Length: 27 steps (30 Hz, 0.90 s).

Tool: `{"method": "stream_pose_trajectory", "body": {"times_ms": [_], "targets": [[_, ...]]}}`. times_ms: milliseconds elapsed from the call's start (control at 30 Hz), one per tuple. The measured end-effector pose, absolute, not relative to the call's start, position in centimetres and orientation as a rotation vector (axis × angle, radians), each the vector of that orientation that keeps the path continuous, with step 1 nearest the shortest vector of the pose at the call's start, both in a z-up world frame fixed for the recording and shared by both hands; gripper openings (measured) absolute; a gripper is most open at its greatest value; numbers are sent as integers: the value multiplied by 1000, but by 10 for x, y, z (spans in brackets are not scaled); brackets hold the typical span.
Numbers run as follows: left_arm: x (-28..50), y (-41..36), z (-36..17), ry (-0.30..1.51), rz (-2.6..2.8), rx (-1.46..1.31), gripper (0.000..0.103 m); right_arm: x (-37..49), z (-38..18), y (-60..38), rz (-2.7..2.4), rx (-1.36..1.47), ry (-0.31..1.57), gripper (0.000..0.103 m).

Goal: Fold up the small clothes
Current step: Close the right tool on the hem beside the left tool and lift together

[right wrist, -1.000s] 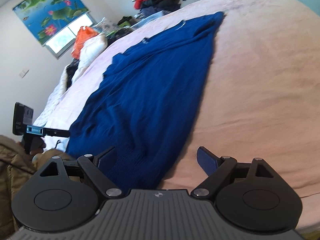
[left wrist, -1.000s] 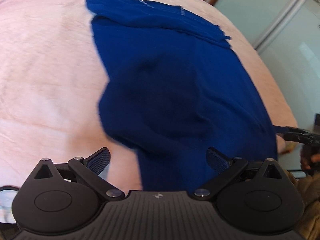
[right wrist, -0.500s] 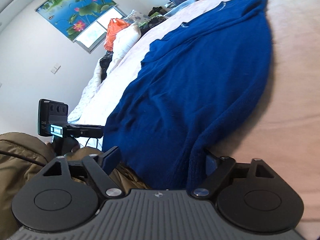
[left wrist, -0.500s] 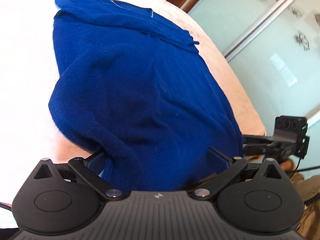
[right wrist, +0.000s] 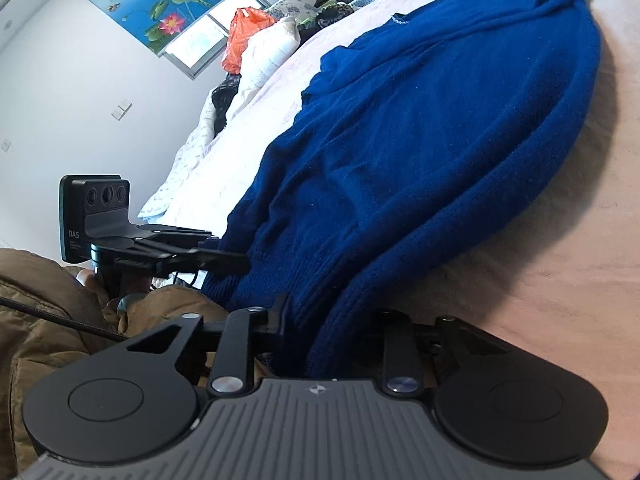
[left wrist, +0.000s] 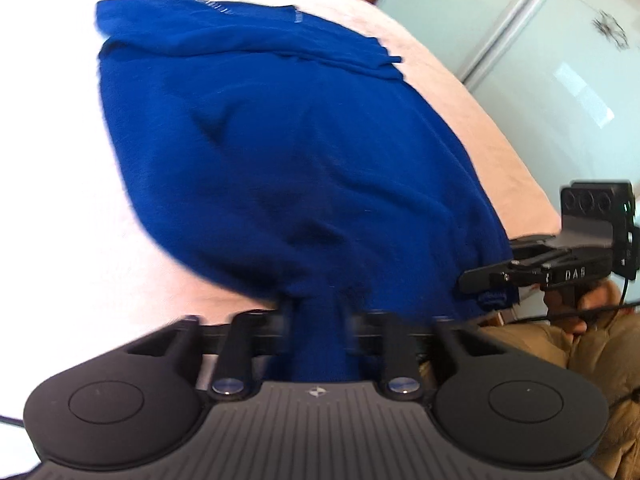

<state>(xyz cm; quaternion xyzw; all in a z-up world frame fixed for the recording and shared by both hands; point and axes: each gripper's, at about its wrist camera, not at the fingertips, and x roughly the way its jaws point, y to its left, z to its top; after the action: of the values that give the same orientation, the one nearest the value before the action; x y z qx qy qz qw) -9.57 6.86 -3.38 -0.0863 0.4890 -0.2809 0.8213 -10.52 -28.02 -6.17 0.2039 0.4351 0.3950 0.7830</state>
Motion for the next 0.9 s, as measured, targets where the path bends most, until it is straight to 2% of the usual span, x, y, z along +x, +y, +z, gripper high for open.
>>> {"method": "stream_pose_trajectory", "body": {"times_ms": [167, 367, 900], "targets": [[-102, 72, -23, 978, -605, -185, 14, -109, -55, -279, 826, 404, 929, 22], [-99, 73, 4, 845, -607, -184, 14, -104, -42, -287, 802, 410, 876, 21], [-50, 84, 24, 719, -442, -294, 14, -48, -12, -296, 741, 446, 730, 21]]}}
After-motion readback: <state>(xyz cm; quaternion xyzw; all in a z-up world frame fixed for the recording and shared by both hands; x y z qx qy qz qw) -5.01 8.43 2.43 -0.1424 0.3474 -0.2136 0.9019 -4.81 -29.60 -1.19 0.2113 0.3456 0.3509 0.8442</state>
